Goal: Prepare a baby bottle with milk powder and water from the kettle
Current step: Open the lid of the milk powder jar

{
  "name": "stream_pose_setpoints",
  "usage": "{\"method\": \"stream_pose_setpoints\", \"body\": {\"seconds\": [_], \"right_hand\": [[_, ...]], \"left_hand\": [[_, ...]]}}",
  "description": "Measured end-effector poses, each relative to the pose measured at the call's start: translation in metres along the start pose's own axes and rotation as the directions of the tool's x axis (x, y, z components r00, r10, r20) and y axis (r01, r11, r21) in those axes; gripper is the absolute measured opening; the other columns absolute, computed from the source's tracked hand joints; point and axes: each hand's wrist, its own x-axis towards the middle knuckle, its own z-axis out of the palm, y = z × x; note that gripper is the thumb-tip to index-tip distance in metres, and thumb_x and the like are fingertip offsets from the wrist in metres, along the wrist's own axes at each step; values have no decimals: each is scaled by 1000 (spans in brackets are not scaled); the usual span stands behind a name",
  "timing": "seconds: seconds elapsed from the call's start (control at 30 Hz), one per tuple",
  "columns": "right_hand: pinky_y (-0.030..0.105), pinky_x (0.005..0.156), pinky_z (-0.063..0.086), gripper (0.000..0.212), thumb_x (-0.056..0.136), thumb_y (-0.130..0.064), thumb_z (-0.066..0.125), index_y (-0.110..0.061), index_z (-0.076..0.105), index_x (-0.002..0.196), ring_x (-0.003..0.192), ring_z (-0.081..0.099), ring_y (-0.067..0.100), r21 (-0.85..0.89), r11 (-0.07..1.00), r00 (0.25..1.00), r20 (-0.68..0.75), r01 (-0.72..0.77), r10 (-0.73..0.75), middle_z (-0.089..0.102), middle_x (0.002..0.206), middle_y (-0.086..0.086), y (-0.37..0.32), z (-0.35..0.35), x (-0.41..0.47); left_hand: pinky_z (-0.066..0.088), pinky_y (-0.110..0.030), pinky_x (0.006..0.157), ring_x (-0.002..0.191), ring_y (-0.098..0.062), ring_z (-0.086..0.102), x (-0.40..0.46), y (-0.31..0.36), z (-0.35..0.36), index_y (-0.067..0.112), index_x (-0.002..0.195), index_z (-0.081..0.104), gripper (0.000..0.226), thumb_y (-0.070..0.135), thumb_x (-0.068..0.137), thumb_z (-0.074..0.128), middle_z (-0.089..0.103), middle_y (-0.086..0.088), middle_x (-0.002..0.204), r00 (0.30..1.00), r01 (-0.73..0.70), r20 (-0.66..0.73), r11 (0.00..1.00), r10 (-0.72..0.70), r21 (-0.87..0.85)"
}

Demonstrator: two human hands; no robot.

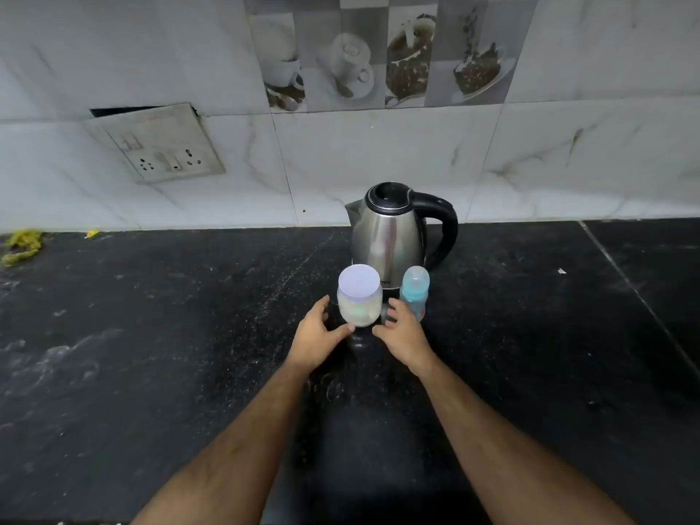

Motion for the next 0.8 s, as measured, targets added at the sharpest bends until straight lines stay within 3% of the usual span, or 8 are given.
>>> {"method": "stream_pose_setpoints", "body": {"seconds": [0.1, 0.23, 0.33, 0.4, 0.57, 0.8], "right_hand": [[24, 96, 44, 70, 82, 5, 67, -8, 39, 145, 130, 51, 25, 0, 999, 999, 38, 32, -32, 49, 119, -8, -8, 4, 6], [39, 105, 46, 73, 75, -6, 80, -10, 45, 139, 124, 54, 22, -32, 999, 1000, 12, 27, -27, 57, 133, 4, -17, 10, 19], [37, 106, 45, 73, 76, -2, 77, -9, 44, 141, 125, 53, 22, -60, 997, 998, -31, 46, -48, 56, 135, 6, -18, 13, 25], [31, 101, 45, 69, 77, 1, 72, -10, 45, 140, 125, 53, 23, -76, 996, 998, -45, 43, -46, 57, 132, 4, -18, 13, 27], [44, 108, 45, 69, 78, 3, 72, -11, 46, 140, 127, 53, 24, -98, 995, 999, -29, 31, -34, 57, 137, 8, -16, 12, 30], [40, 97, 52, 64, 81, 10, 59, -9, 44, 140, 119, 60, 24, -87, 994, 997, 40, 67, -64, 60, 133, 10, -15, 7, 11]], "left_hand": [[36, -35, 113, 140, -24, 42, 16, 5, -6, 13, 156, 22, 105, 29, 74, 86, 35, -8, 159, 998, 16, 61, 999, -14, -30], [37, -35, 112, 138, -19, 44, 35, 8, -7, 16, 156, 21, 115, 26, 65, 92, 40, -1, 155, 991, -12, 130, 999, 19, -51], [40, -26, 101, 129, -14, 51, 46, 9, -7, 25, 151, 31, 104, 19, 65, 90, 52, 10, 138, 984, -53, 167, 997, 63, -61], [41, -27, 100, 125, -14, 52, 50, 11, -6, 29, 148, 34, 101, 17, 65, 90, 53, 12, 132, 980, -61, 187, 996, 73, -71], [38, -25, 94, 119, -10, 51, 53, 10, -4, 30, 143, 40, 97, 22, 61, 92, 54, 14, 126, 974, -79, 207, 994, 94, -80], [44, -28, 98, 119, -13, 55, 34, 9, -11, 29, 138, 45, 95, 26, 56, 93, 59, 9, 130, 977, -88, 187, 993, 100, -73]]}}
